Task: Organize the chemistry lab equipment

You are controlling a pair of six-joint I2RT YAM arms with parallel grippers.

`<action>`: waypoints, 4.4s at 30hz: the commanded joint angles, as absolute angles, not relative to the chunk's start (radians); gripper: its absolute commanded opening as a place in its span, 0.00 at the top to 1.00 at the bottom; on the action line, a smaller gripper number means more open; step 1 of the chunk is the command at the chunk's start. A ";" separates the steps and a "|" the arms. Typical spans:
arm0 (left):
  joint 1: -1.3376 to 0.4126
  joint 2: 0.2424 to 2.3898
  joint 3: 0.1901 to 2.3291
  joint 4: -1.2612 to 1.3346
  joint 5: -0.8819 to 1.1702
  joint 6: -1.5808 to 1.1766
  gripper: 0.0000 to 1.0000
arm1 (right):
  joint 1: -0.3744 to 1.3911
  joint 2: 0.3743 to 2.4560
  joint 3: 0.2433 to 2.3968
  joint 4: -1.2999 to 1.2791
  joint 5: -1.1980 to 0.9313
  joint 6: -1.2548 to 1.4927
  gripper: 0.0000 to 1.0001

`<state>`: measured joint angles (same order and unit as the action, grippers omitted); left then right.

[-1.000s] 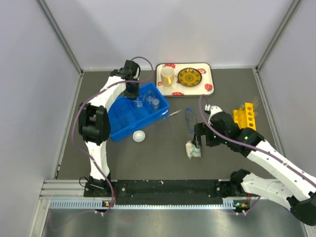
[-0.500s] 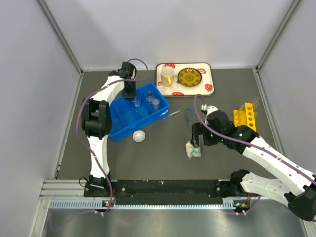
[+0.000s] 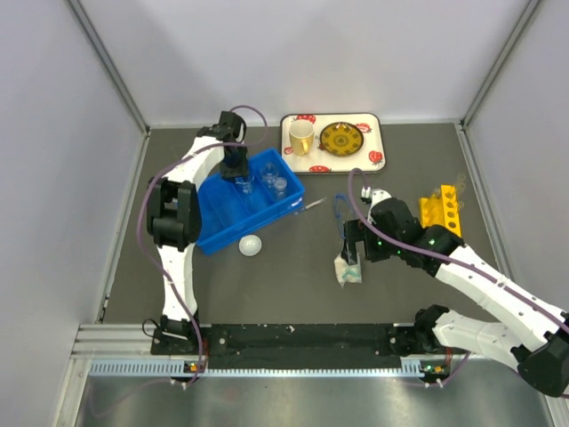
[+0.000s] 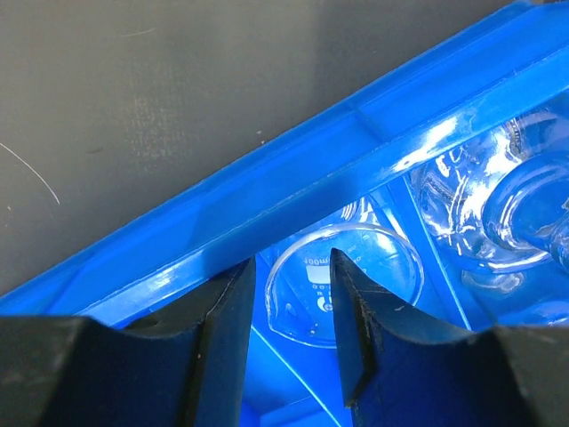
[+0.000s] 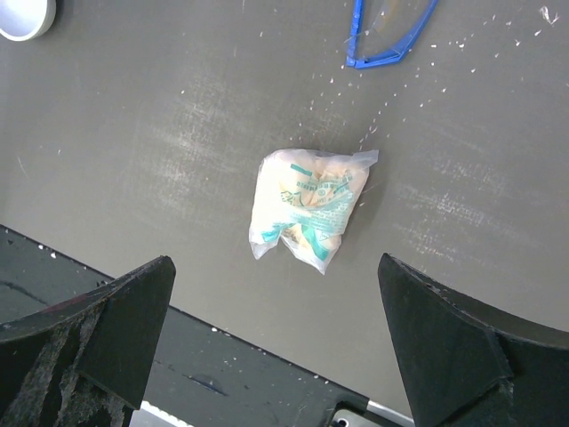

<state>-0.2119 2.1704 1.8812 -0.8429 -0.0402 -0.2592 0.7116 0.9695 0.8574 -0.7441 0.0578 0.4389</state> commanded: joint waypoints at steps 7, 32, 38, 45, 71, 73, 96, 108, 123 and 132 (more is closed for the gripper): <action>-0.209 1.973 1.919 -0.907 -0.014 -0.258 0.56 | 0.716 0.945 0.897 -0.712 0.086 0.431 0.01; -0.322 1.272 1.435 -0.920 0.093 -0.252 0.57 | 0.715 1.239 1.146 -0.660 0.075 0.454 0.03; -0.370 1.115 1.264 -0.908 0.115 -0.265 0.58 | 0.730 1.308 1.177 -0.650 0.005 0.437 0.05; -0.400 0.980 1.086 -0.873 0.129 -0.304 0.58 | 0.808 1.433 1.248 -0.609 -0.060 0.440 0.08; -0.403 0.808 0.999 -0.923 0.184 -0.262 0.59 | 0.959 2.049 1.563 -0.397 -0.129 0.623 0.29; -0.403 0.804 1.006 -0.927 0.187 -0.258 0.59 | 0.957 2.062 1.568 -0.379 -0.130 0.630 0.32; -0.403 0.795 1.008 -0.937 0.213 -0.221 0.59 | 0.957 2.171 1.631 -0.348 -0.086 0.650 0.88; -0.403 0.795 1.032 -0.942 0.222 -0.227 0.59 | 0.972 1.989 1.560 -0.462 -0.087 0.568 1.00; -0.403 0.782 1.091 -0.943 0.229 -0.253 0.59 | 0.976 1.793 1.735 -0.653 0.092 0.480 1.00; -0.403 0.750 1.138 -0.965 0.206 -0.253 0.59 | 0.888 2.132 2.042 -0.635 0.061 0.492 1.00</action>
